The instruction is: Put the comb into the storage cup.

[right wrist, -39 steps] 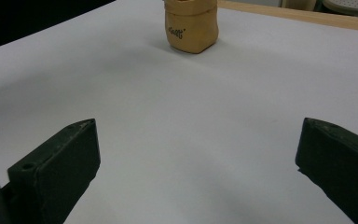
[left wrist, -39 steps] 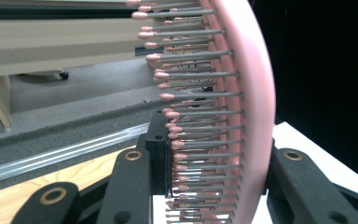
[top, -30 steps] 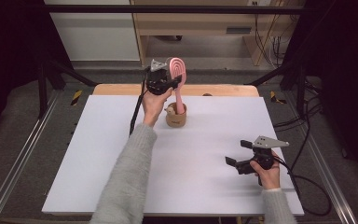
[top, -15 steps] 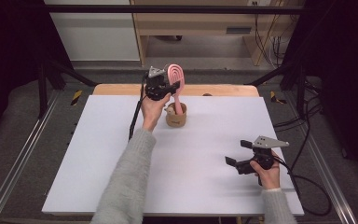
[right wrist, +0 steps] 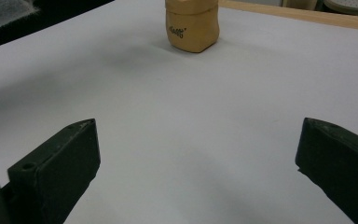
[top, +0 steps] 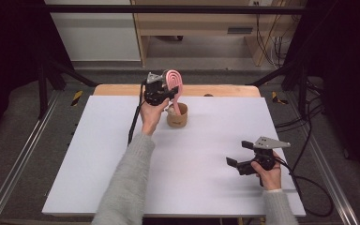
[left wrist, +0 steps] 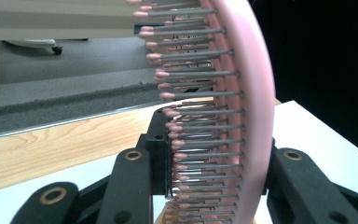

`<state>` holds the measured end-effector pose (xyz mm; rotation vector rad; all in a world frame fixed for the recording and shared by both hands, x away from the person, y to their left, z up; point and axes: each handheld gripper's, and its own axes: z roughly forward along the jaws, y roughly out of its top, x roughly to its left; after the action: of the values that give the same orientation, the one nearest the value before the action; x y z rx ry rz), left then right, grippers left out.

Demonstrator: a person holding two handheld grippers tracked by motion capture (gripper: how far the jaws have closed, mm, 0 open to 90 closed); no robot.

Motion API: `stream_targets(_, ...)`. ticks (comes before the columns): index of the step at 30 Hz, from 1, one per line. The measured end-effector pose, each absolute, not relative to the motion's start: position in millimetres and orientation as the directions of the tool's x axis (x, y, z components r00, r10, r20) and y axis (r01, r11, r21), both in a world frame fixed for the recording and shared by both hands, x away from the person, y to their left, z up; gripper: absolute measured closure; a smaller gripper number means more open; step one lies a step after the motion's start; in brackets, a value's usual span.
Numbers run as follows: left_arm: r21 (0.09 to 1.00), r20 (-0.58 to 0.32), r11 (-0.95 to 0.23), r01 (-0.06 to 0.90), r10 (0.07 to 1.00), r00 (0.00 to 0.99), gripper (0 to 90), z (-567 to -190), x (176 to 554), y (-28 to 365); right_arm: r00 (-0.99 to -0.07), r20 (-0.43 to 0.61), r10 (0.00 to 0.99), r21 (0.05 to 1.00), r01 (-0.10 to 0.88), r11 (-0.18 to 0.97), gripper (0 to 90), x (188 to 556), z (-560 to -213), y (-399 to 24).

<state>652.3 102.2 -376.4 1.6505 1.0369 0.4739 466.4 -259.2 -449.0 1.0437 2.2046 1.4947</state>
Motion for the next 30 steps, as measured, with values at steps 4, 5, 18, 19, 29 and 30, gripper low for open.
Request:
stream_targets(4, 0.919, -0.206, -0.026, 0.394, 0.821, 0.533, 62.3, -377, 652, 105, -0.699, 0.157, 0.698, 0.891, 0.405, 0.205, 0.3, 466, -449, -259)
stream_targets(5, 0.918, -0.207, -0.023, 0.395, 0.822, 0.530, 62.2, -378, 653, 106, -0.699, 0.157, 0.697, 0.891, 0.404, 0.205, 0.3, 466, -449, -259)
stream_targets(18, 0.913, -0.207, -0.012, 0.408, 0.848, 0.489, 60.1, -379, 655, 117, -0.700, 0.155, 0.697, 0.892, 0.402, 0.206, 0.3, 466, -449, -259)
stream_targets(19, 0.913, -0.202, -0.016, 0.407, 0.850, 0.486, 59.8, -380, 655, 118, -0.700, 0.154, 0.698, 0.892, 0.403, 0.207, 0.3, 466, -449, -259)
stream_targets(29, 0.908, -0.170, -0.045, 0.416, 0.869, 0.465, 56.4, -380, 656, 124, -0.700, 0.155, 0.697, 0.892, 0.403, 0.206, 0.3, 466, -449, -259)
stream_targets(30, 0.908, -0.167, -0.048, 0.416, 0.870, 0.463, 55.7, -380, 656, 124, -0.700, 0.155, 0.697, 0.892, 0.403, 0.206, 0.3, 466, -449, -259)
